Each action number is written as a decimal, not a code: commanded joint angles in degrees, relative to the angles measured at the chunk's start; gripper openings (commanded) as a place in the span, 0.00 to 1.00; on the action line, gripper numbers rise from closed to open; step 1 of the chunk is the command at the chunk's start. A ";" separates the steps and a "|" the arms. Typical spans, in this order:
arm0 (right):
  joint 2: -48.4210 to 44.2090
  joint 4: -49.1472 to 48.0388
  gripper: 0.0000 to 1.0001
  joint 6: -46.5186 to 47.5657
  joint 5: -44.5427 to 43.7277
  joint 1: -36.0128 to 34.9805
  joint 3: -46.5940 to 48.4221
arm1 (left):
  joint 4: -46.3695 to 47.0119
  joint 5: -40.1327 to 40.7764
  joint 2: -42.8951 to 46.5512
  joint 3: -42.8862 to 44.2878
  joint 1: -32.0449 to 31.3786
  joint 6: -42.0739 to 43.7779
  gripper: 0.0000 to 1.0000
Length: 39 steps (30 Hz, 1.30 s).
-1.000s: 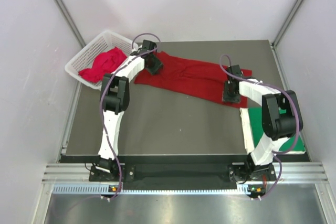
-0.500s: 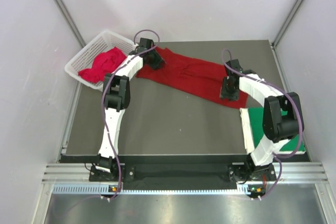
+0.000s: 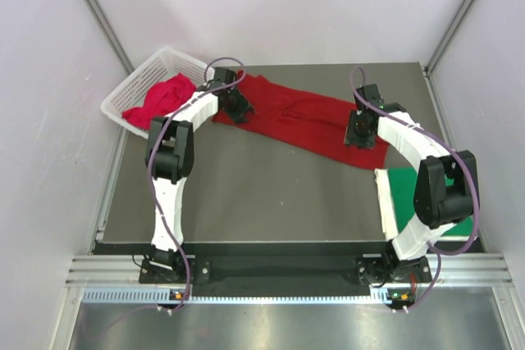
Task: Fold and stack the t-shirts
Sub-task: Fold the tshirt
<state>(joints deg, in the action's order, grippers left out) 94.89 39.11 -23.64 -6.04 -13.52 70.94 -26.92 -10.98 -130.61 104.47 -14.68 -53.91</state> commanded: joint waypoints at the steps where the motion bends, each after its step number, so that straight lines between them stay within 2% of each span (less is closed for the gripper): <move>1: -1.99 1.48 0.39 -0.27 0.33 -0.46 2.89 | -2.18 1.66 6.67 -3.90 -3.25 -2.15 0.45; 6: -5.32 5.18 0.39 -1.85 -0.02 -0.46 6.75 | 2.91 2.98 12.04 -12.08 -8.77 -9.35 0.47; 10: -7.88 5.45 0.39 -1.77 -0.20 -0.54 4.57 | 8.02 4.04 12.13 -16.05 -10.81 -16.65 0.48; 16: -9.02 2.55 0.39 2.37 -0.55 -0.54 -0.10 | 5.21 8.78 12.65 -17.36 -7.92 -18.33 0.49; 22: -10.60 2.81 0.39 2.19 -0.28 -0.72 -1.41 | 7.93 15.98 16.70 -22.72 -4.67 -20.09 0.50; 31: -10.25 3.42 0.39 1.84 -1.07 -2.13 -1.77 | 8.03 18.19 13.45 -20.97 -2.90 -21.33 0.47; 34: -10.25 3.69 0.39 2.19 -1.60 -2.39 -1.77 | 7.75 18.45 12.48 -20.00 -2.90 -21.24 0.42; 38: -10.08 3.95 0.39 2.37 -1.60 -2.48 -1.85 | 8.46 20.64 11.52 -18.60 -2.90 -19.75 0.22; 39: -10.08 4.13 0.39 2.46 -1.60 -2.48 -1.85 | 8.46 20.91 11.17 -17.38 -2.90 -18.96 0.05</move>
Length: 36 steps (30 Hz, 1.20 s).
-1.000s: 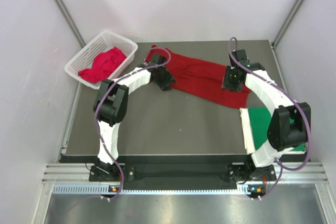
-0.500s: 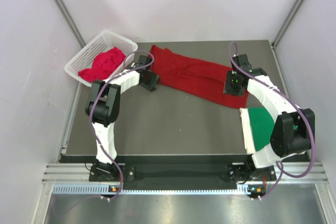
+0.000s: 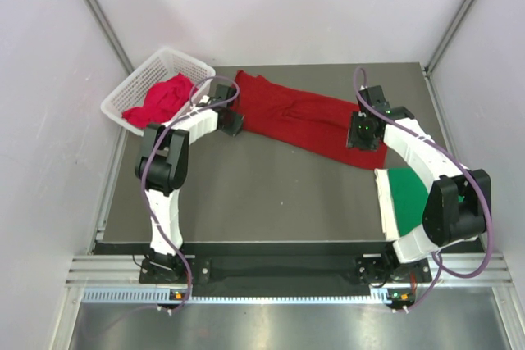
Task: Fold and stack the t-shirts
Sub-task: Fold the tshirt
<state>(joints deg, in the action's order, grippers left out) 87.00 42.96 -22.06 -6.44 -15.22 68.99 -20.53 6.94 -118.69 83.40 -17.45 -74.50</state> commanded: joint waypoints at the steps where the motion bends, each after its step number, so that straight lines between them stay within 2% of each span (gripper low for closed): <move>1: -2.19 0.28 0.39 0.88 -1.30 -0.86 0.00 | 1.99 3.25 -1.10 4.49 -0.13 1.99 0.00; 8: -1.92 0.02 0.39 1.06 -0.77 -0.95 -1.31 | 2.25 7.65 -6.63 12.40 -0.13 6.46 0.00; 12: -2.27 0.46 0.39 1.50 -0.86 -0.86 -1.67 | -0.12 8.70 -10.59 19.68 0.05 9.01 0.00; 18: -2.63 0.55 0.39 2.20 -1.21 -0.86 -1.93 | -1.09 11.69 -10.42 20.76 0.40 9.54 0.00; 22: -1.49 -0.07 0.39 2.64 -0.51 -0.86 -1.76 | -2.22 8.89 -11.56 22.51 0.93 9.11 0.00; 25: 0.36 0.02 0.40 4.66 -0.60 -0.77 -1.23 | -3.98 7.82 -9.38 22.69 0.05 11.21 0.07; 28: 3.86 -1.56 0.41 9.31 2.91 -0.86 -1.75 | -4.25 7.13 -5.24 19.62 -1.00 13.24 0.17; 30: 6.77 -4.01 0.42 12.90 0.65 -1.65 -2.89 | -4.25 5.73 -3.22 16.90 -1.70 13.94 0.24; 31: 7.39 -5.07 0.42 14.05 -3.02 -2.00 -3.33 | -4.25 5.37 -1.21 15.93 -1.88 13.77 0.31; 36: 7.57 -12.62 0.41 19.59 -9.73 -2.36 -7.11 | -5.39 2.37 3.20 9.95 -1.53 8.51 0.37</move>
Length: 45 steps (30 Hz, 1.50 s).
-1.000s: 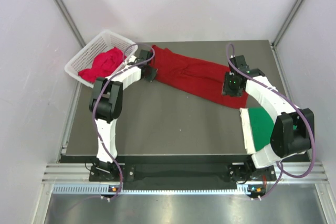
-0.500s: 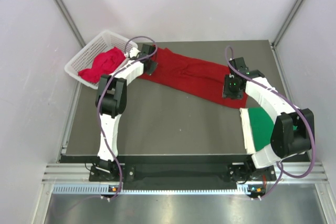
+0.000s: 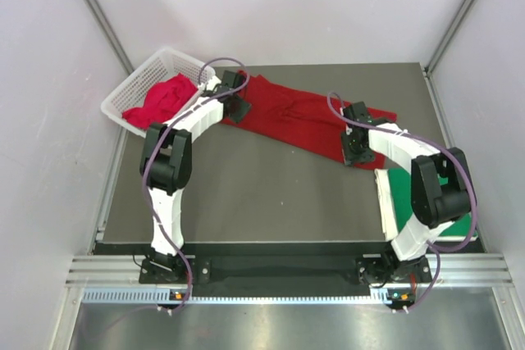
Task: Fold and stack the t-shirts
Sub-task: Fold the tshirt
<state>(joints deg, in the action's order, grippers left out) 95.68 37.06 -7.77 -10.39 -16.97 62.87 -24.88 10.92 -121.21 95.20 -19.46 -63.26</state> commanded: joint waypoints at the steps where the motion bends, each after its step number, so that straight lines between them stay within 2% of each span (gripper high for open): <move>1: -1.20 -8.13 0.41 6.53 -4.91 -0.61 -1.87 | -2.26 -1.25 6.07 -2.29 0.48 -4.22 0.38; 3: -1.81 -12.35 0.43 13.53 -3.67 -1.04 -4.77 | -2.36 -2.21 6.33 -3.35 1.00 -8.69 0.38; 5: -1.81 -14.28 0.45 18.02 -7.17 -2.44 -5.13 | -1.49 -4.84 6.07 -3.27 1.97 -11.60 0.38; 9: -1.64 -15.88 0.47 25.32 -6.84 -3.59 -4.87 | -1.40 -12.30 4.32 -4.31 4.43 -18.10 0.38; 11: -0.94 -15.70 0.47 27.80 -6.05 -3.51 -4.43 | -0.87 -12.16 4.49 -4.76 4.96 -18.21 0.38; 17: 1.18 -12.19 0.45 30.36 -1.74 -3.33 -3.45 | -2.88 -7.05 6.34 -4.41 4.87 -15.92 0.42; 20: 0.39 -11.75 0.43 30.88 -0.42 -2.98 -4.42 | -3.85 -7.14 5.81 -4.14 4.87 -15.23 0.46; 32: -1.37 -9.46 0.43 34.22 0.46 0.18 -6.88 | -4.56 -6.09 3.79 -3.70 4.00 -15.13 0.49; 45: 0.39 -10.60 0.42 37.13 2.22 2.29 -7.85 | -4.56 -4.94 1.33 -4.58 2.68 -16.19 0.49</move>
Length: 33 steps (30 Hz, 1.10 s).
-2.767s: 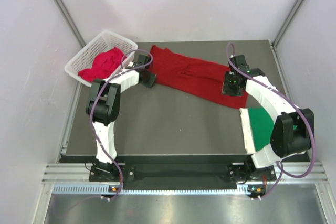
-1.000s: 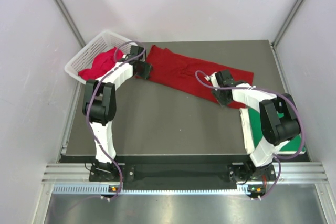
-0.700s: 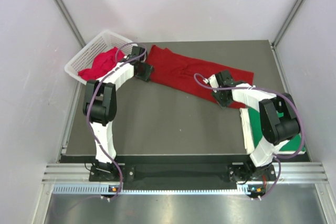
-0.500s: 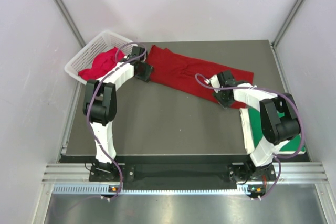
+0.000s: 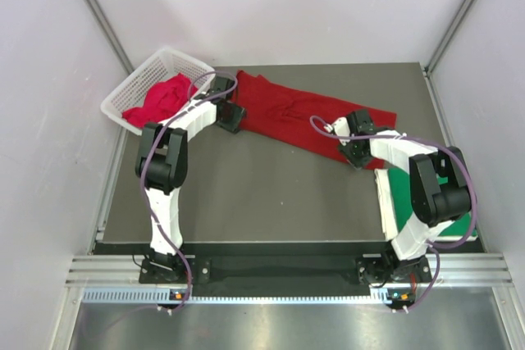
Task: Fold and stack the t-shirts
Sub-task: Fold the tshirt
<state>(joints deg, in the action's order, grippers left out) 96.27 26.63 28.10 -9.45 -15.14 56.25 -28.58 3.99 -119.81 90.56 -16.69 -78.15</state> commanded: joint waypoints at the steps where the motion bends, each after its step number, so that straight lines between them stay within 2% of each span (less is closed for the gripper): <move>1: -0.20 -0.61 0.42 1.26 1.11 0.46 -1.66 | -0.95 1.99 -0.25 -0.21 -0.10 -1.13 0.49; 14: -0.20 -1.41 0.30 1.88 1.10 0.28 -2.90 | 0.01 3.83 -4.11 -0.04 -0.54 0.54 0.41; 17: -0.47 -1.32 0.17 1.87 1.72 0.20 -3.16 | 0.80 4.45 -4.73 0.23 -0.54 1.33 0.33; 18: -0.73 -1.23 0.09 1.96 1.89 0.19 -3.34 | 1.41 4.71 -4.82 0.23 -0.63 1.59 0.31; 19: -1.08 -1.15 0.05 1.96 1.89 -0.07 -3.34 | 1.51 4.71 -5.08 0.66 -0.54 1.94 0.20; 20: -1.26 -0.97 0.00 1.87 1.98 -0.16 -3.34 | 1.51 4.80 -5.26 1.01 -0.54 2.47 0.14; 22: -2.04 0.17 0.00 1.09 2.68 -0.51 -2.82 | 1.68 4.45 -5.61 2.15 -0.63 3.00 0.00; 33: -2.84 7.90 0.00 -7.17 3.82 -6.65 0.44 | 3.53 8.23 -9.03 10.77 -1.33 10.29 0.00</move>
<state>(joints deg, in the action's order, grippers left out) 94.45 30.13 24.71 -8.40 -19.70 54.22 -27.20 9.43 -127.55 97.89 -17.96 -71.11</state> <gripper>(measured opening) 0.010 0.022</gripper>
